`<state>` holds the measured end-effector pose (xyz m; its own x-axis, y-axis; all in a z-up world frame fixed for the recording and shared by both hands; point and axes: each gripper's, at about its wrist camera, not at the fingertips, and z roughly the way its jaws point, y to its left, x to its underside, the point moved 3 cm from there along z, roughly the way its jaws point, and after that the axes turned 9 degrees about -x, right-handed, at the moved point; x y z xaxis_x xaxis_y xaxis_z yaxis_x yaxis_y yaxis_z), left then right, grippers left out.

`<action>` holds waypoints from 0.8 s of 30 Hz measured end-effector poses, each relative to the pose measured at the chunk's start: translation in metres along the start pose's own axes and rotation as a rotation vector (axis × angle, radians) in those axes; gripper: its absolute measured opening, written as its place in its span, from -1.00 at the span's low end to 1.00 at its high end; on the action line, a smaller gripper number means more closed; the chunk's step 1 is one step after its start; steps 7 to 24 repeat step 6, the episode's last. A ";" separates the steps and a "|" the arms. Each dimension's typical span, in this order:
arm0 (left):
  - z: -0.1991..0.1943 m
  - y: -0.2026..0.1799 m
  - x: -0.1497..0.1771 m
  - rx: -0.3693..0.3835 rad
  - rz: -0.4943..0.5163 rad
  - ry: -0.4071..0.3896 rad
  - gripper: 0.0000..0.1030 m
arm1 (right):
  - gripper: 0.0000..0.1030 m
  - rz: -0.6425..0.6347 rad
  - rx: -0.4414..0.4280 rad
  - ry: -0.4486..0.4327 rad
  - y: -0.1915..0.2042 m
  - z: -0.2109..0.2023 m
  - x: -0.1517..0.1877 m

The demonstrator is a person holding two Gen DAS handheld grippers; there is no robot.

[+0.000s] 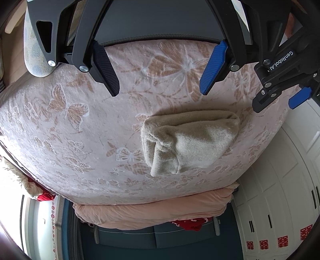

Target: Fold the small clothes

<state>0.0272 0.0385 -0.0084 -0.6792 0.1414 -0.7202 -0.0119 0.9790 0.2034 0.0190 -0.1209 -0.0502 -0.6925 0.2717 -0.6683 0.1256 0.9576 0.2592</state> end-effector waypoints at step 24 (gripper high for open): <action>0.001 0.001 0.000 -0.006 -0.004 0.009 0.81 | 0.56 -0.002 0.005 -0.005 0.002 -0.001 0.000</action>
